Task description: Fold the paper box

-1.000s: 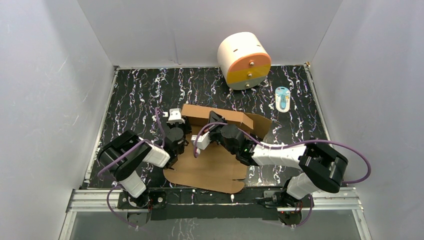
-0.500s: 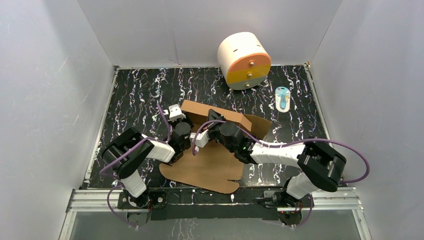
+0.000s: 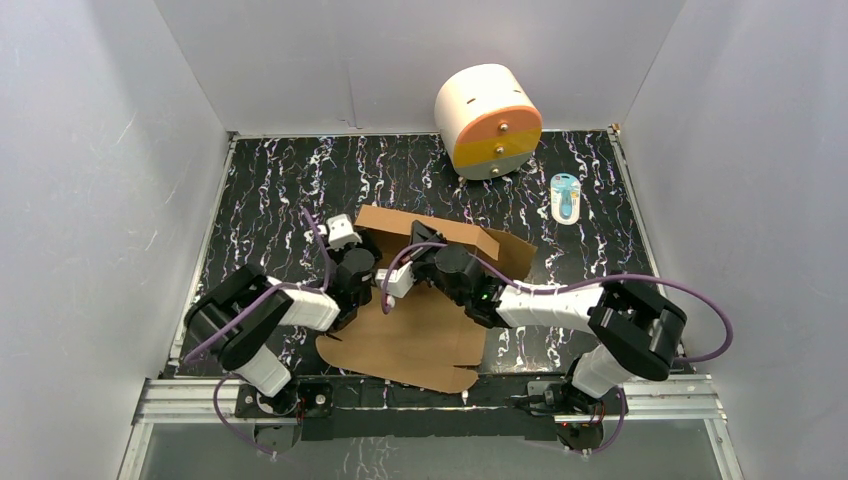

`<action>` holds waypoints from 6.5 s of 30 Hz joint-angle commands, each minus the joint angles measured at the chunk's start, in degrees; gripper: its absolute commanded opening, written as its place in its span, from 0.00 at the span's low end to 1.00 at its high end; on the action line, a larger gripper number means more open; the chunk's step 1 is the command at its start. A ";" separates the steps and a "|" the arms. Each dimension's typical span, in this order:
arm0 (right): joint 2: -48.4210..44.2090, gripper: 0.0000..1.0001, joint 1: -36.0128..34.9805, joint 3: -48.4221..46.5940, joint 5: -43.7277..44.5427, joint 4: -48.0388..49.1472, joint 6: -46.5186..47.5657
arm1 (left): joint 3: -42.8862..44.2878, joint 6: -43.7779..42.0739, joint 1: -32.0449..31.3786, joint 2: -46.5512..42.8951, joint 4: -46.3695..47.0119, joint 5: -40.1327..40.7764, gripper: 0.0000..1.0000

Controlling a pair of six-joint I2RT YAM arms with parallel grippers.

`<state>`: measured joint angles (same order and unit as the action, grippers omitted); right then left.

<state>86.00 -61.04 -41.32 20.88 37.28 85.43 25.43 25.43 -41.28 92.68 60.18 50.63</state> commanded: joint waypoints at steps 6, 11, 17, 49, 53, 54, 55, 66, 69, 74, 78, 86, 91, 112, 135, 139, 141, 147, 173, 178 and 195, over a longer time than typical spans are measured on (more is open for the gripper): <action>2.47 0.01 -0.43 -2.69 -1.46 2.86 1.73 | -4.98 4.92 1.57 -16.85 -13.87 -2.91 0.69; 2.92 0.06 0.27 -3.53 -2.60 3.09 2.13 | -6.57 7.66 1.47 -24.98 -22.89 -8.50 0.76; 5.23 0.06 2.04 -5.67 -5.98 4.78 3.12 | -7.38 10.58 1.54 -38.55 -36.95 -13.83 0.81; -18.39 0.91 3.38 -7.25 -3.33 -26.87 -43.04 | 10.12 21.99 1.59 -42.22 -58.64 -38.68 0.84; -22.90 0.92 3.38 -5.96 -5.50 -29.95 -50.30 | 11.61 23.40 1.62 -40.13 -58.70 -40.14 0.84; -23.74 0.93 3.38 -5.46 -6.44 -29.98 -51.57 | 11.80 23.62 1.64 -39.86 -58.49 -40.19 0.84; -24.33 0.94 3.38 -4.91 -6.95 -29.87 -52.32 | 11.83 23.61 1.68 -39.60 -58.03 -40.17 0.84; -19.31 0.91 3.38 -5.30 -6.71 -28.01 -47.03 | 9.90 23.14 1.64 -41.20 -56.85 -40.67 0.84; -20.37 0.92 3.38 -10.11 -10.62 -33.07 -53.09 | 9.66 24.11 1.62 -41.21 -54.88 -43.42 0.84; -25.19 0.95 3.38 -10.06 -12.16 -34.50 -59.49 | 10.65 28.90 1.64 -40.54 -50.39 -45.56 0.86; -27.95 0.95 3.38 -9.17 -6.16 -34.59 -63.78 | 11.08 34.44 2.14 -38.58 -46.43 -44.16 0.86; -32.80 0.94 3.39 -2.46 3.96 -25.59 -67.35 | 11.01 45.02 4.45 -30.37 -35.39 -47.12 0.75; -33.67 0.93 3.38 0.41 6.49 -21.87 -67.11 | 11.51 48.69 4.54 -25.67 -29.94 -46.78 0.64; -35.73 0.94 3.53 3.60 10.44 -16.56 -63.74 | 7.50 52.21 6.04 -21.05 -13.89 -25.77 0.00; -32.54 0.88 27.16 6.07 -14.77 -15.80 -79.19 | 8.50 32.52 13.85 -38.26 -43.01 -32.31 0.58; -31.32 0.85 28.48 9.77 -17.18 -10.78 -80.27 | 9.79 27.24 13.41 -39.30 -47.57 -37.28 0.67; -29.82 0.83 29.24 11.48 -17.80 -8.05 -81.00 | 9.86 25.14 12.87 -41.07 -49.99 -38.04 0.70; -25.47 0.79 33.17 16.18 -24.52 1.27 -84.01 | 10.81 19.43 12.58 -46.50 -59.50 -39.31 0.73; -13.27 0.25 34.93 21.55 -33.16 14.25 -82.64 | 14.20 17.88 -12.43 -17.35 -28.37 -25.93 0.75; -13.73 0.15 34.95 22.03 -33.78 14.60 -82.09 | 16.62 18.75 -13.05 -13.18 -25.18 -22.35 0.76; -13.84 0.03 34.92 22.58 -34.80 15.72 -82.17 | 19.05 21.93 -14.96 -6.50 -14.81 -15.61 0.77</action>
<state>72.71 -26.30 -18.85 -13.28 48.62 2.98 41.91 47.24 -55.81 85.47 40.93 31.20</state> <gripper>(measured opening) 0.075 0.767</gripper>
